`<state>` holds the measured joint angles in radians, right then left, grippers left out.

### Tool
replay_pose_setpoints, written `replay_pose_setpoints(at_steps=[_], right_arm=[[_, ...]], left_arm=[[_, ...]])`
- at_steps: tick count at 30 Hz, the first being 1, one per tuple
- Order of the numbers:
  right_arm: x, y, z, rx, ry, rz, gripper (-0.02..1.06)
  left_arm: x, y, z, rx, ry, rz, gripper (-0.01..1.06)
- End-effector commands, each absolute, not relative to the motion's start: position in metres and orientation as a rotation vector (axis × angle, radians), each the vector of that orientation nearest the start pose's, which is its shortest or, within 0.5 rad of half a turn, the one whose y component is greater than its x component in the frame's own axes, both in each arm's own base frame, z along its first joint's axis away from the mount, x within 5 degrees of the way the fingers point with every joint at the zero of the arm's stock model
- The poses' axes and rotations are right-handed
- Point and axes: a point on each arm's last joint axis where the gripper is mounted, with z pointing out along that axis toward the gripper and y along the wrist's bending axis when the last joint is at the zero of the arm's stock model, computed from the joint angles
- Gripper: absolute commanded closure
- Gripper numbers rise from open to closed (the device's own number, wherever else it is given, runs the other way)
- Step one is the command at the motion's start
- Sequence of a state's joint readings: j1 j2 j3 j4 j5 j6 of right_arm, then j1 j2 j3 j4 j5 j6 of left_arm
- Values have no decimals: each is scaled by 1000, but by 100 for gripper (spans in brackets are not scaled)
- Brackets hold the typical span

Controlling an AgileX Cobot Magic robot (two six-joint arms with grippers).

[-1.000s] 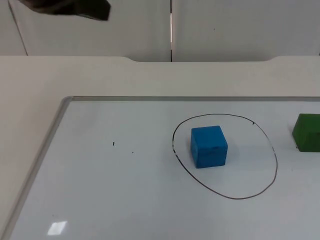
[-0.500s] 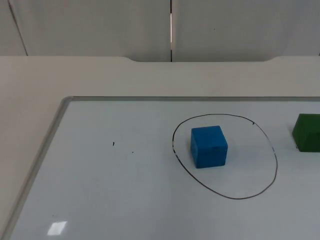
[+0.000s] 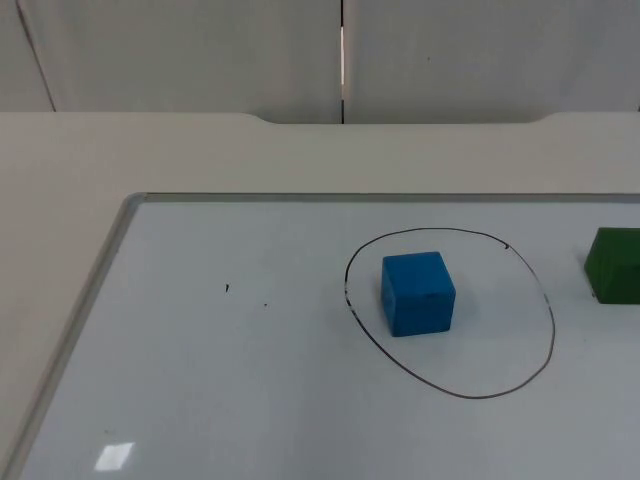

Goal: Push the two cubes into the marked area.

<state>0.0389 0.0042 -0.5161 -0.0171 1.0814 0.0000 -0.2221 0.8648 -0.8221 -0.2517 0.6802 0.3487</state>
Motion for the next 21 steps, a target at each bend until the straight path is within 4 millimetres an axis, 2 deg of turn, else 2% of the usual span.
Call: replay_pose_setpoints(at_steps=[1, 2, 8, 16, 21], right_arm=[[-8, -2, 280, -48, 2045, -12, -1], [-8, -2, 280, -48, 2045, -12, -1], [-8, -2, 280, -48, 2045, -12, -1], [-8, -2, 280, -48, 2045, -12, -1], [-8, -2, 280, -48, 2045, -12, -1]], left_arm=[[146, -43, 342, 465, 2137, -167, 105], [146, -43, 342, 465, 2137, -167, 105], [110, -35, 328, 397, 2112, -195, 105], [85, -26, 307, 314, 2107, -195, 105], [64, -18, 302, 299, 2159, -148, 105]])
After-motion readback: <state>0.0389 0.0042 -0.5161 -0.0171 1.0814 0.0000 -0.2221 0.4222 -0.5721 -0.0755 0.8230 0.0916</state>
